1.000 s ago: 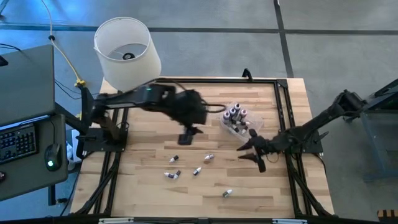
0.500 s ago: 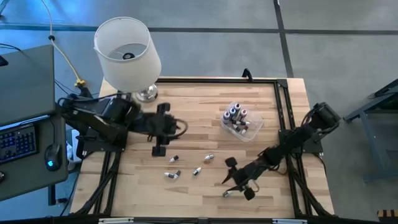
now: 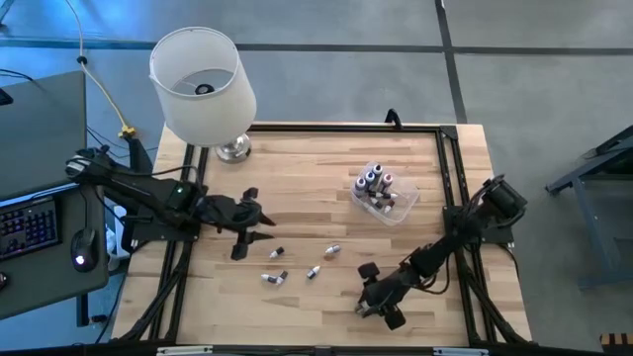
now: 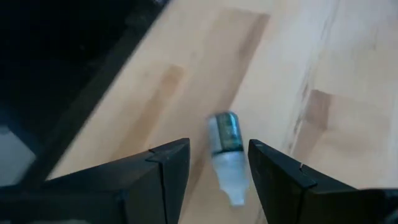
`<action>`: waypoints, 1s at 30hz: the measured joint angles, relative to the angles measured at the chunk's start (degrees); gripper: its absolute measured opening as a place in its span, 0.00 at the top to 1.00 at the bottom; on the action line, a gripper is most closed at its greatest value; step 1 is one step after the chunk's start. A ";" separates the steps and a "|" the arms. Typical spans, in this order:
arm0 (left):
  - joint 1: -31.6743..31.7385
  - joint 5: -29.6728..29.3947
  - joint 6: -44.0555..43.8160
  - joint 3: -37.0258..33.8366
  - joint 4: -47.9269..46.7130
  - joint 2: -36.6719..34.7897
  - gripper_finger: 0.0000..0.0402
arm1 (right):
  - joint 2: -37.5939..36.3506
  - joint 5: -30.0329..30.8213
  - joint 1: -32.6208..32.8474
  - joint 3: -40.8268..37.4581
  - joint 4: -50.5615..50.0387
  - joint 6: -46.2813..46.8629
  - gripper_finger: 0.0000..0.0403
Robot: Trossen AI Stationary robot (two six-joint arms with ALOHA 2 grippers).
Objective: Pick & Place food coloring
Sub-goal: Put the top small green food coloring bottle into the transparent bin
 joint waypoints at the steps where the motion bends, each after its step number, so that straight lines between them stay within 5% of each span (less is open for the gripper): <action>1: -0.01 0.00 -0.77 -1.32 1.31 -0.35 0.61 | 0.34 0.87 0.14 -0.24 0.23 -0.58 0.61; 7: 0.00 -0.12 -1.32 -5.54 6.65 -1.14 0.61 | 3.39 6.28 0.11 -0.47 1.28 -5.38 0.63; 18: 0.00 -0.20 -1.54 -6.60 6.86 -0.98 0.61 | 5.76 7.25 -2.44 -0.65 10.90 -10.12 0.83; 24: 0.02 -0.18 -1.51 -6.60 6.77 -0.98 0.61 | 0.28 26.20 -4.44 -0.66 9.95 -17.74 0.80; 30: 0.02 -0.18 -1.51 -6.60 6.75 -0.98 0.61 | -12.11 46.25 -6.79 -0.56 -2.03 -24.94 0.79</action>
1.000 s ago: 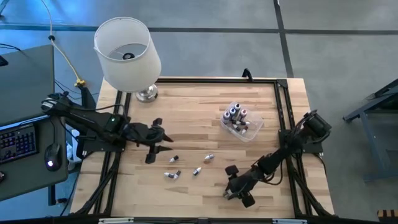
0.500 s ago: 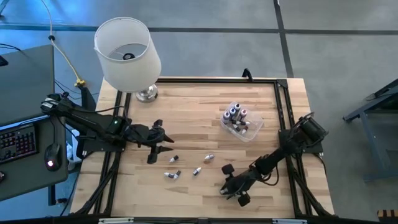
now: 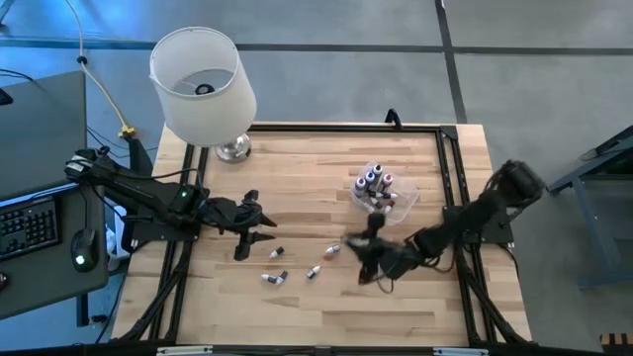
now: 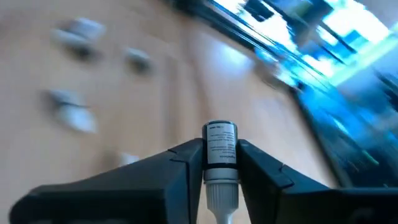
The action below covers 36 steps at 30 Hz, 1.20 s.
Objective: Pick & Place food coloring
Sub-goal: Put the top small green food coloring bottle into the transparent bin, then put the small green food coloring bottle into the transparent bin
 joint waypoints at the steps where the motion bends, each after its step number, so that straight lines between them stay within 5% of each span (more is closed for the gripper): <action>1: 0.00 0.00 0.04 0.00 -0.02 0.00 0.61 | -2.07 2.97 -0.62 -0.01 -3.98 2.21 0.80; 4: 0.00 -0.16 0.19 0.00 0.02 0.00 0.61 | -7.96 8.25 -3.30 0.00 -18.14 15.28 0.83; 9: 0.00 -3.03 0.12 0.00 0.02 0.00 0.61 | -13.88 5.38 -10.27 -0.02 -41.07 37.21 0.81; 14: 0.00 -3.32 0.00 0.00 0.02 0.00 0.61 | -14.11 -10.74 -18.72 -0.04 -48.31 43.02 0.73; 17: 0.00 -3.32 0.00 0.00 -0.02 0.00 0.61 | -13.02 -16.22 -21.53 -0.04 -47.50 38.66 0.70; 26: 0.00 -1.07 -5.56 0.02 -5.29 2.34 0.61 | -12.32 -16.08 -22.95 -0.04 -35.42 32.22 0.65; 32: 0.00 1.31 -6.01 0.04 -6.75 7.85 0.61 | -12.34 -33.89 -20.41 -0.04 -16.95 17.64 0.65; 36: 0.00 1.93 -7.59 0.07 -5.87 12.68 0.61 | -10.87 -37.66 -18.04 -0.02 -9.45 12.39 0.65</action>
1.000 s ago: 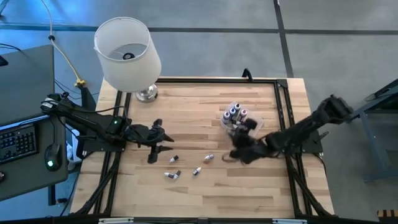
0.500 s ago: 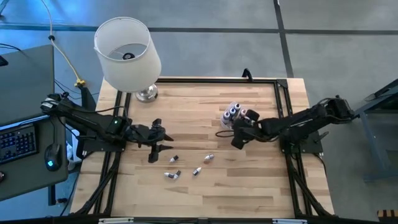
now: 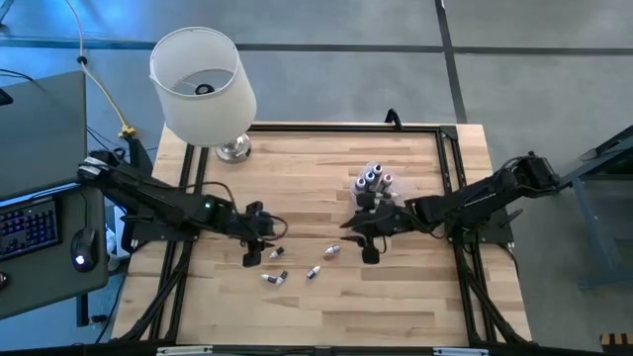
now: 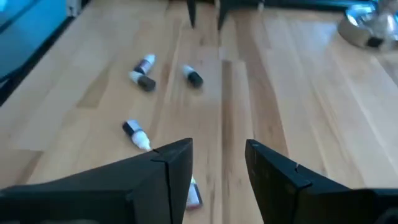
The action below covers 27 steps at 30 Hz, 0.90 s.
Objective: Pick & Place food coloring
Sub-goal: Put the small green food coloring bottle into the transparent bin
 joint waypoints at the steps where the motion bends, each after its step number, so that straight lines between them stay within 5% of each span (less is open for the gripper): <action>1: 0.00 0.47 -0.87 0.00 0.08 1.32 0.61 | 0.86 0.00 0.38 0.00 1.40 -0.65 0.65; 8: 0.00 1.47 -10.11 -0.02 1.88 10.50 0.61 | 6.97 1.46 0.75 0.00 2.74 -3.21 0.65; 17: -0.02 5.93 -11.70 0.04 7.33 18.28 0.61 | 9.70 5.16 0.75 0.00 3.01 -3.31 0.65; 27: -0.07 3.53 -11.60 0.20 8.91 22.29 0.61 | 9.71 3.83 1.30 0.00 4.01 -2.60 0.65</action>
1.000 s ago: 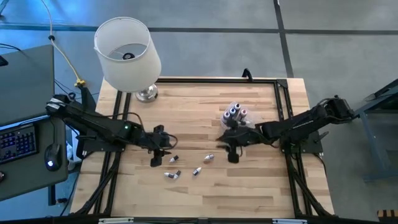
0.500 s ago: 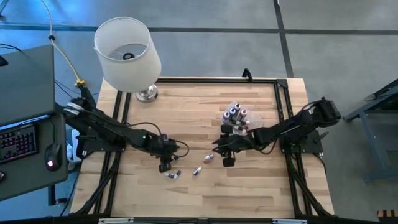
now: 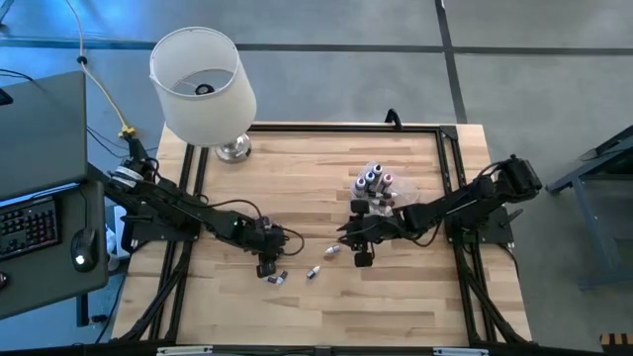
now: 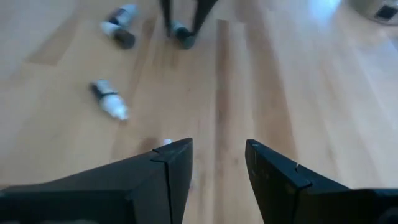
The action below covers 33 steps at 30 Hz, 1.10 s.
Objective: Pick & Place food coloring
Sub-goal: Put the small green food coloring bottle into the transparent bin
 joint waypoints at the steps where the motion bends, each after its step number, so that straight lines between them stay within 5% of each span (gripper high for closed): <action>1: 0.02 -0.06 0.00 0.00 0.04 0.05 0.61 | 0.00 -1.12 0.30 0.00 0.00 0.86 0.65; 12: 0.14 -1.46 1.49 2.33 1.05 0.57 0.84 | -4.42 -26.88 5.27 0.00 -2.04 12.07 0.65; 19: 5.92 -3.93 10.61 11.31 2.09 0.48 0.83 | -13.84 -40.48 9.20 0.00 -9.95 24.78 0.65; 28: 17.45 5.47 27.90 28.78 11.99 10.25 0.83 | -29.72 -40.57 14.55 0.00 -18.33 20.35 0.65; 33: 20.64 6.26 30.38 42.08 11.83 21.28 0.83 | -36.27 -19.60 14.73 0.12 -26.71 25.59 0.65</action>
